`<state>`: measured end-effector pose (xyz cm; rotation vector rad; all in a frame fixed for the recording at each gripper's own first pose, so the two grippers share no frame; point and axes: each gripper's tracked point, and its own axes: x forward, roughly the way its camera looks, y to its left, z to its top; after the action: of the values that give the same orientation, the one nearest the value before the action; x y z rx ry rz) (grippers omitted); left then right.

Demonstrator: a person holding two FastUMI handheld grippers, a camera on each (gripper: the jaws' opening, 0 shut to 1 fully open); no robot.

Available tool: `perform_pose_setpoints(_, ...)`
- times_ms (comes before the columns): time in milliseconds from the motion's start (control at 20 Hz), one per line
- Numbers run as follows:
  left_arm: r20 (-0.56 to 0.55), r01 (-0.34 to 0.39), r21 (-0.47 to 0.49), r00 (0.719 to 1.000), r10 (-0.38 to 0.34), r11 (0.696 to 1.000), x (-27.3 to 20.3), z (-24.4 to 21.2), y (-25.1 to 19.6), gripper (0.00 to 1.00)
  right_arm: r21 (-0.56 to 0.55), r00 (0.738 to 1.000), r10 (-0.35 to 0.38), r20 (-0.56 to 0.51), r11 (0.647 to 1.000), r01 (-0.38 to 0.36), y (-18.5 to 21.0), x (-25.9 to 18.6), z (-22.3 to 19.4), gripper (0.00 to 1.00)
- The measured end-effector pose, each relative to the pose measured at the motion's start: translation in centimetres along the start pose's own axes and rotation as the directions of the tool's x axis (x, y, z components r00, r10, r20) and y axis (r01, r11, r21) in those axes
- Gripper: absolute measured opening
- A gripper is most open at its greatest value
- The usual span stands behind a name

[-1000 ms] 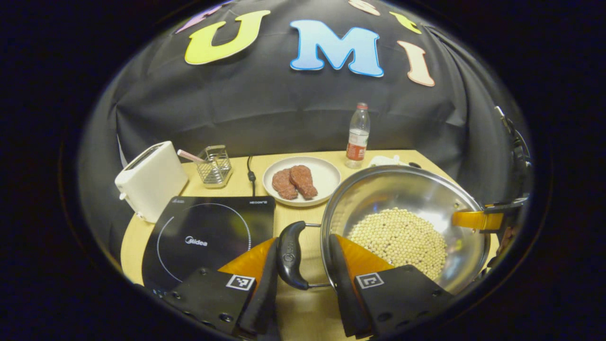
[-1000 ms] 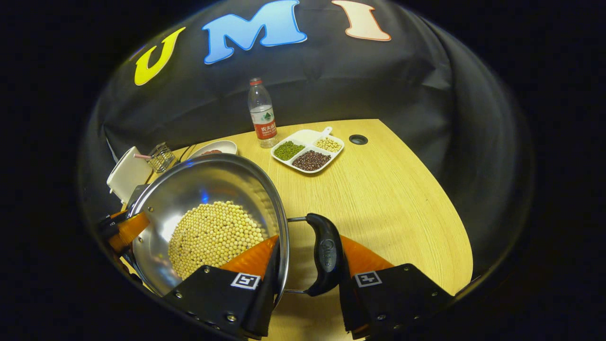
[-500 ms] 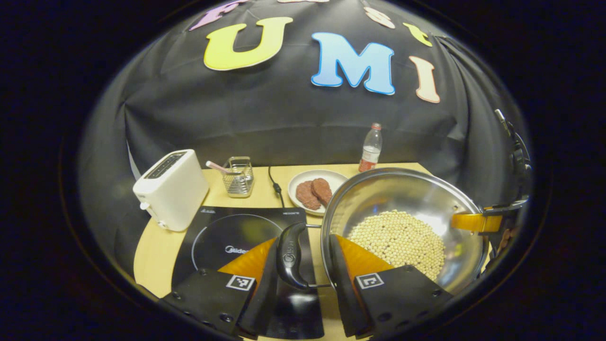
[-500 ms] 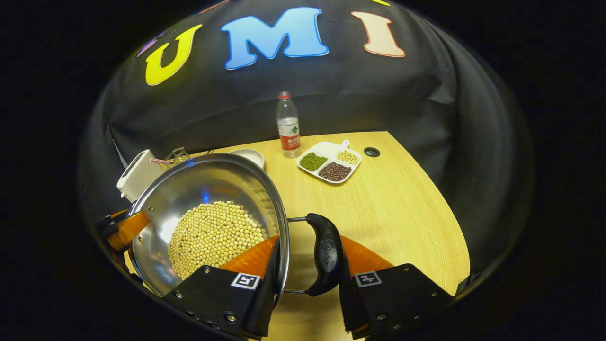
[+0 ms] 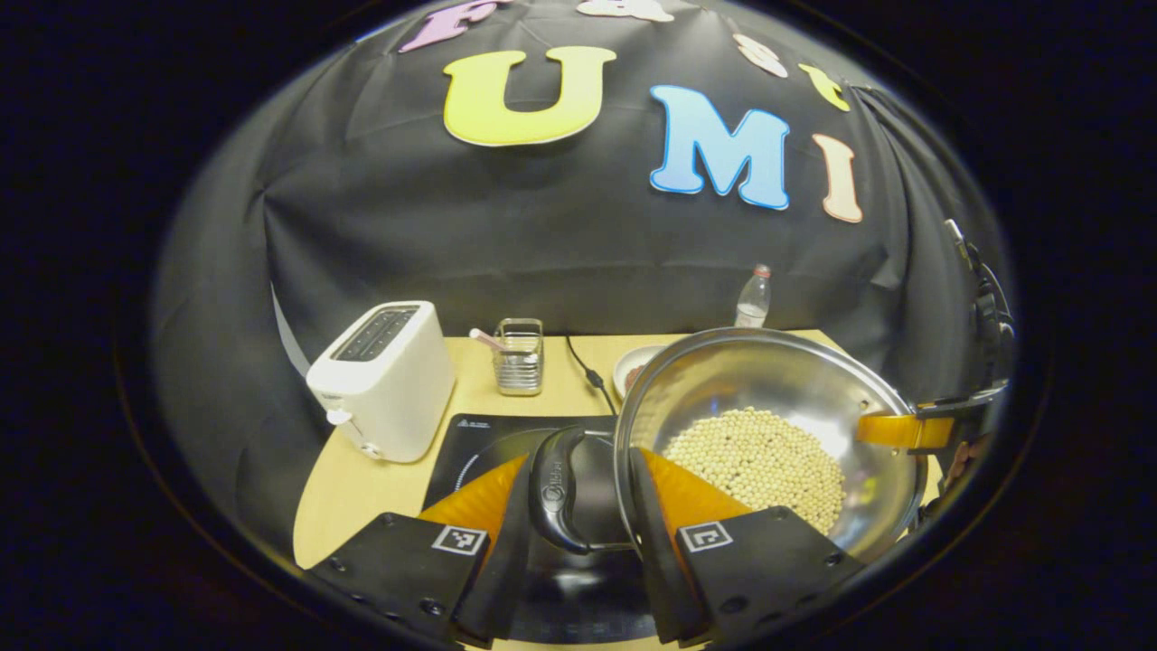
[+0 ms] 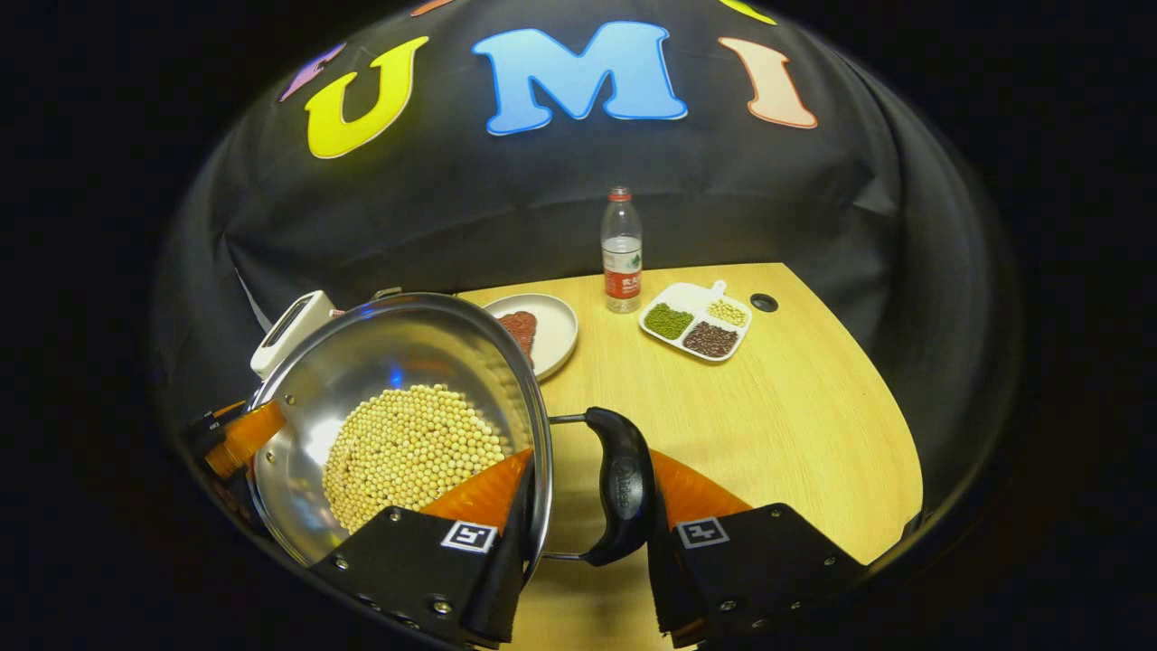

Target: First push the handle of the pot to place it horizontally, then grasp the pot with both hands and set it on the induction cooktop.

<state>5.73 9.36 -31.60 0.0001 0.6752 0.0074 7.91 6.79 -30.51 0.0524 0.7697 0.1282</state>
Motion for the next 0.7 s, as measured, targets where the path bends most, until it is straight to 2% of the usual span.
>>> perform_pose_setpoints(50, 0.000, -0.005, 0.001, 1.000, 0.005, 1.000, -0.1, -0.1, 0.7, 0.60, 0.001, 1.000, 0.002, -0.005, 1.000, -0.002, 0.8, 0.2, -0.2, 0.58)
perform_pose_setpoints(100, 0.000, -0.011, 0.004, 1.000, 0.011, 1.000, 0.0, -0.1, 1.4, 0.63, 0.003, 1.000, 0.005, -0.010, 1.000, -0.005, 1.4, 0.3, -0.3, 0.58)
perform_pose_setpoints(200, -0.002, -0.022, 0.008, 1.000, 0.022, 1.000, 0.3, -0.4, 2.8, 0.63, 0.001, 1.000, 0.009, -0.020, 1.000, -0.009, 2.7, 0.7, -0.6, 0.58)
perform_pose_setpoints(250, -0.004, -0.027, 0.008, 1.000, 0.027, 1.000, 0.4, -0.6, 3.4, 0.60, 0.001, 1.000, 0.012, -0.024, 1.000, -0.012, 3.3, 1.0, -0.7, 0.58)
perform_pose_setpoints(450, -0.007, -0.047, 0.005, 0.999, 0.047, 0.999, 1.1, -0.6, 6.5, 0.63, 0.005, 0.999, 0.026, -0.032, 1.000, -0.026, 5.7, 2.5, -1.0, 0.58)
perform_pose_setpoints(500, -0.005, -0.050, -0.001, 0.999, 0.050, 0.999, 1.3, -0.4, 7.1, 0.60, 0.009, 0.999, 0.032, -0.030, 0.999, -0.032, 6.3, 2.9, -0.9, 0.58)
perform_pose_setpoints(650, 0.004, -0.058, 0.016, 0.998, 0.058, 0.998, 2.2, -0.4, 8.9, 0.66, 0.026, 0.998, 0.037, -0.045, 0.999, -0.036, 8.1, 4.1, -1.0, 0.58)
perform_pose_setpoints(700, 0.003, -0.057, 0.010, 0.998, 0.057, 0.998, 2.4, -0.2, 9.5, 0.63, 0.033, 0.998, 0.040, -0.048, 0.999, -0.039, 8.5, 4.4, -1.0, 0.58)
